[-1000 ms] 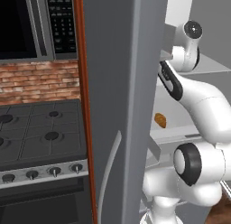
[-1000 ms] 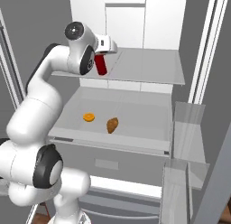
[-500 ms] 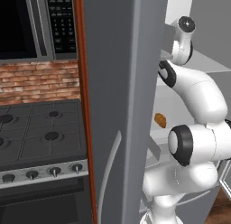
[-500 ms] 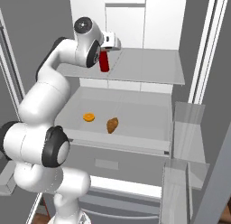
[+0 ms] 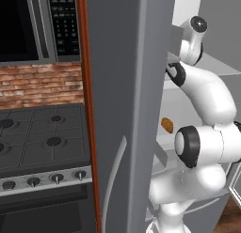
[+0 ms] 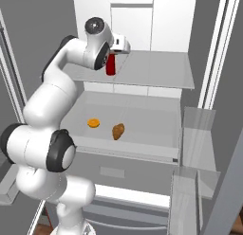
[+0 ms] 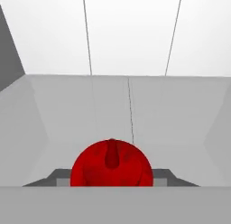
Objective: Place the mayonnaise and ketchup from the counter to the top shelf of the fridge. If the existing items in the fridge are on the top shelf, move them to other shelves.
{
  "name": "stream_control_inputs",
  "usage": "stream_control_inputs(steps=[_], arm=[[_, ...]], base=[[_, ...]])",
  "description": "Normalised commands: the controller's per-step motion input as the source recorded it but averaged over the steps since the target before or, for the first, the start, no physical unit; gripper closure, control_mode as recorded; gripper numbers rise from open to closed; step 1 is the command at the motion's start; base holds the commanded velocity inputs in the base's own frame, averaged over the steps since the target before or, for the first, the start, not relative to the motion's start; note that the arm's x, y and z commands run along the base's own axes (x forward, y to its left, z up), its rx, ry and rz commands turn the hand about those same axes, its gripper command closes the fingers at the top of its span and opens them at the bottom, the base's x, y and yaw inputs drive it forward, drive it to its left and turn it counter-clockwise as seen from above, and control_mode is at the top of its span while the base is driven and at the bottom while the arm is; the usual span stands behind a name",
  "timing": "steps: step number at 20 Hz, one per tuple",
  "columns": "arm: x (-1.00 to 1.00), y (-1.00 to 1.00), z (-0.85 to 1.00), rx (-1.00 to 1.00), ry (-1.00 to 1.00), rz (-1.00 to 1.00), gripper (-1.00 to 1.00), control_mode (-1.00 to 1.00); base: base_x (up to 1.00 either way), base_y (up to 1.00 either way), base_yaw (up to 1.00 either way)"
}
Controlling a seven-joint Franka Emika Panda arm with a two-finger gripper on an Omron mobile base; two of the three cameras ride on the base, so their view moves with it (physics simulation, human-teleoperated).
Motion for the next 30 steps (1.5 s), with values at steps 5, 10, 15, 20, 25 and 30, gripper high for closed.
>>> stream_control_inputs(steps=[5,10,15,20,25,30], arm=[[0.18,-0.02,-0.14,0.03,-0.07,0.00,-1.00,-1.00],[0.00,-0.01,0.00,0.00,-0.06,0.00,-1.00,-1.00],[-0.33,0.00,0.00,0.00,-0.11,0.00,-1.00,-1.00],[-0.96,-0.04,0.02,0.00,-0.21,0.00,-1.00,-1.00],[-1.00,-0.07,0.00,0.10,-0.09,-0.03,-1.00,-1.00],[-1.00,-0.03,0.00,0.05,-0.01,-0.03,-1.00,-1.00]], base=[[0.00,0.00,0.00],[0.00,0.00,0.00],[0.00,0.00,0.00],[0.00,0.00,0.00],[0.00,0.00,0.00],[0.00,0.00,0.00]])
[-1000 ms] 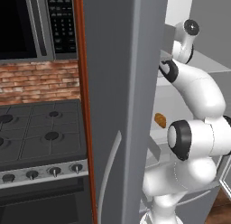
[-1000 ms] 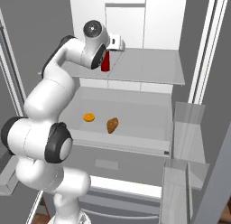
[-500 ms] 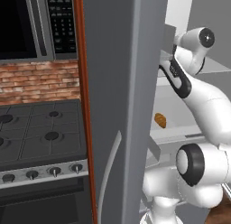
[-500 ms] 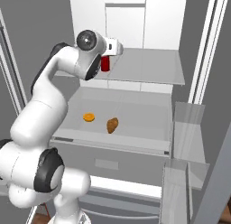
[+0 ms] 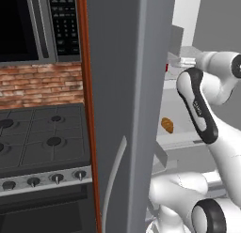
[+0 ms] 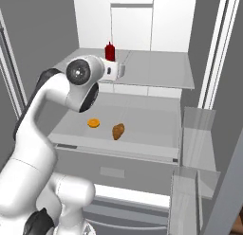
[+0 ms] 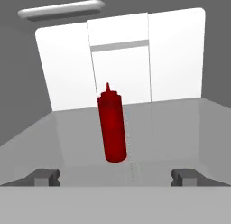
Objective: Place the mayonnaise and ketchup from the counter to the top shelf of the fridge. If the existing items in the fridge are on the top shelf, move them to other shelves.
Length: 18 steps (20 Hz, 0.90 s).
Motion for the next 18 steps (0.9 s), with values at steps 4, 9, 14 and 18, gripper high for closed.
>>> stream_control_inputs(steps=[4,9,14,18], arm=[[-1.00,-0.07,0.00,0.00,0.02,0.00,-1.00,-1.00],[-1.00,-0.08,0.00,0.00,0.16,0.00,-1.00,-1.00],[-1.00,-0.11,-0.03,-0.11,0.28,0.00,-1.00,-1.00],[-1.00,0.00,-0.21,-0.14,0.41,0.00,-1.00,-1.00]], base=[[0.00,0.00,0.00],[0.00,0.00,0.00],[0.00,0.00,0.00],[0.00,0.00,0.00]])
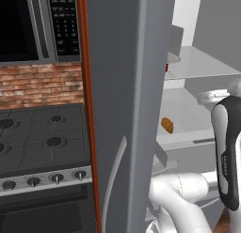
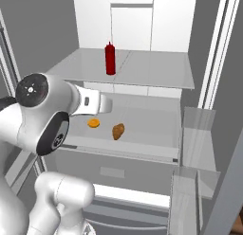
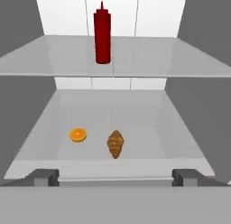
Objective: Place the mayonnaise and ketchup from the counter to the top shelf of the fridge. If the existing items in the fridge are on the top shelf, move them to other shelves.
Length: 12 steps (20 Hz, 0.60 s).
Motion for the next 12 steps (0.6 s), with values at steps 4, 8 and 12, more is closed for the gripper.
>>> stream_control_inputs(steps=[4,8,12], arm=[[-0.86,0.00,-0.29,-0.15,0.43,0.00,-1.00,-1.00],[-0.78,0.00,-0.23,-0.01,0.07,0.00,-1.00,-1.00],[-0.25,0.00,-0.06,0.00,0.00,0.00,-1.00,1.00]], base=[[0.00,0.00,0.00],[0.00,0.00,0.00],[-0.75,0.00,0.04]])
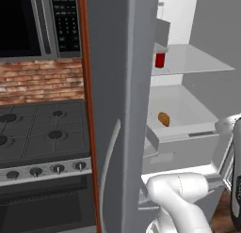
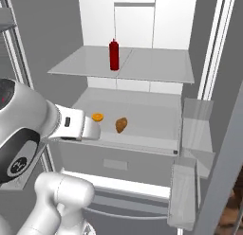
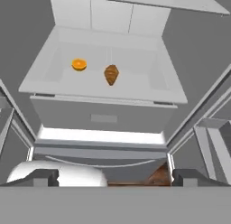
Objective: Place the mayonnaise and ketchup from the counter to the top shelf of the fridge. If the existing items in the fridge are on the top shelf, move them to other shelves.
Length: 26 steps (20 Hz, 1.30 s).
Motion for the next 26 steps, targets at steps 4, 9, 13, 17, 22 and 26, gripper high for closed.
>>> stream_control_inputs(steps=[4,9,13,17,22,26], arm=[[0.00,0.00,0.00,0.00,0.00,0.00,-1.00,1.00],[0.00,0.00,0.00,0.00,0.00,0.00,-1.00,1.00],[0.00,0.00,0.00,0.00,0.00,0.00,-1.00,1.00],[0.00,0.00,0.00,0.00,0.00,0.00,-1.00,1.00],[0.00,0.00,0.00,0.00,0.00,0.00,-1.00,1.00],[0.00,0.00,0.00,0.00,0.00,0.00,-1.00,1.00]], base=[[-1.00,0.04,0.08],[-0.99,0.54,0.11],[-0.69,0.99,0.10],[-0.17,1.00,0.06],[0.06,1.00,0.01],[0.48,1.00,0.00]])
